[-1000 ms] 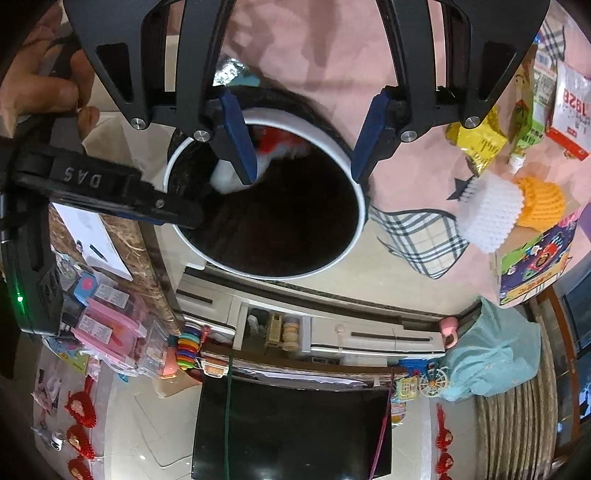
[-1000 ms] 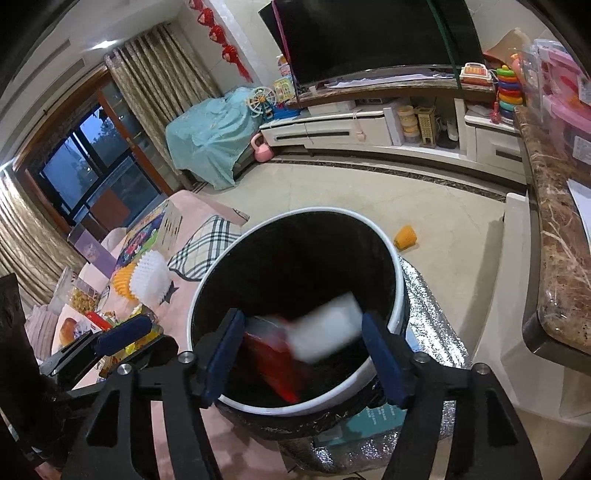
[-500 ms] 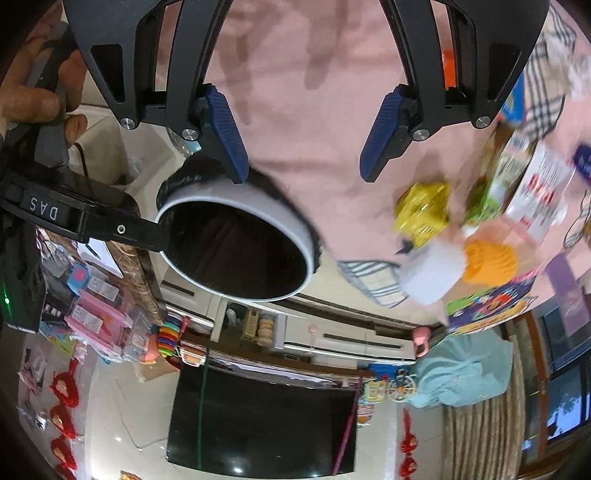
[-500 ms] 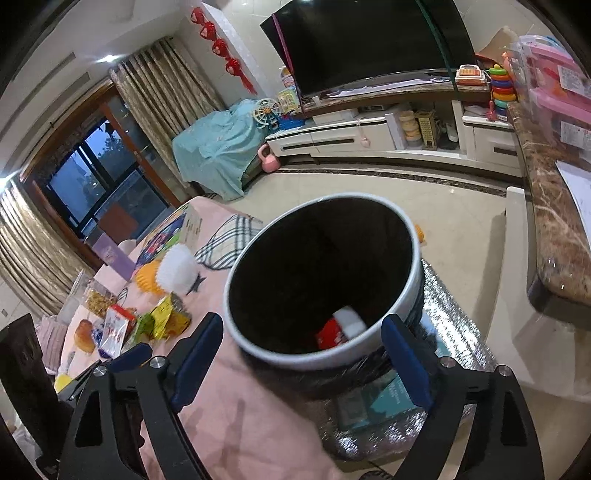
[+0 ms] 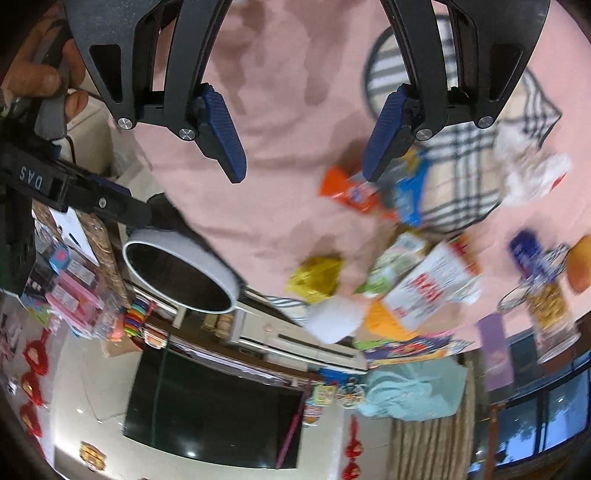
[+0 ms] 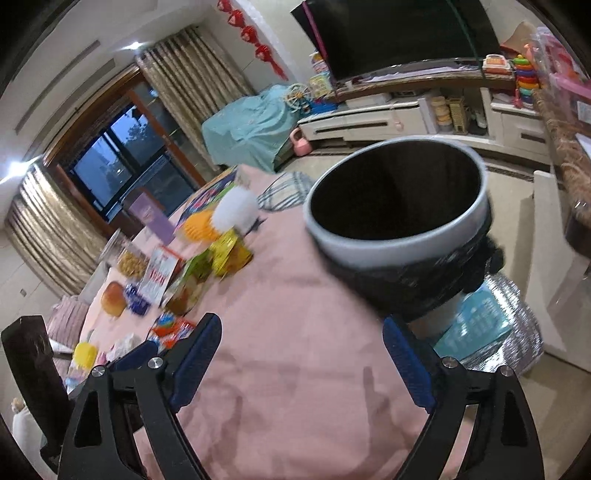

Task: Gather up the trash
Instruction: 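Move both tools back over the table toward the tissue and orange packet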

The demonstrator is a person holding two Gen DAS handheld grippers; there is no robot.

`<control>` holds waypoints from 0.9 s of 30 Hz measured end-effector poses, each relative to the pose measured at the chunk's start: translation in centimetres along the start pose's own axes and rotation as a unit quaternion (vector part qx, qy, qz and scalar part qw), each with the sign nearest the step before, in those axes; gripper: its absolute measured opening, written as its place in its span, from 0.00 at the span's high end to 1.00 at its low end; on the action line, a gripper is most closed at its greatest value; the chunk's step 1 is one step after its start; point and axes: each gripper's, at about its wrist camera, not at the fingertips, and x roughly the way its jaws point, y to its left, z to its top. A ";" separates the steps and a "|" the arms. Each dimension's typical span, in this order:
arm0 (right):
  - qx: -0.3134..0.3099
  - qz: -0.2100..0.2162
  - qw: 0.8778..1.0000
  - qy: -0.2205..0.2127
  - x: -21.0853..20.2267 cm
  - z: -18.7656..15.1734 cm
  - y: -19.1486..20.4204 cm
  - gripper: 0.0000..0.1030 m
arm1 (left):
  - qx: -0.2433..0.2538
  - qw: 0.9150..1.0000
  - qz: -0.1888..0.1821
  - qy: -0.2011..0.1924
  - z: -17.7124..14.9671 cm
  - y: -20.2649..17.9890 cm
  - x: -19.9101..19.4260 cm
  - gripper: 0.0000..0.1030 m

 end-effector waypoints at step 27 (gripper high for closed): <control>-0.097 0.057 0.991 0.076 5.7 -5.6 11.2 0.12 | -0.138 0.987 0.083 0.008 -5.6 13.3 -3.9 0.31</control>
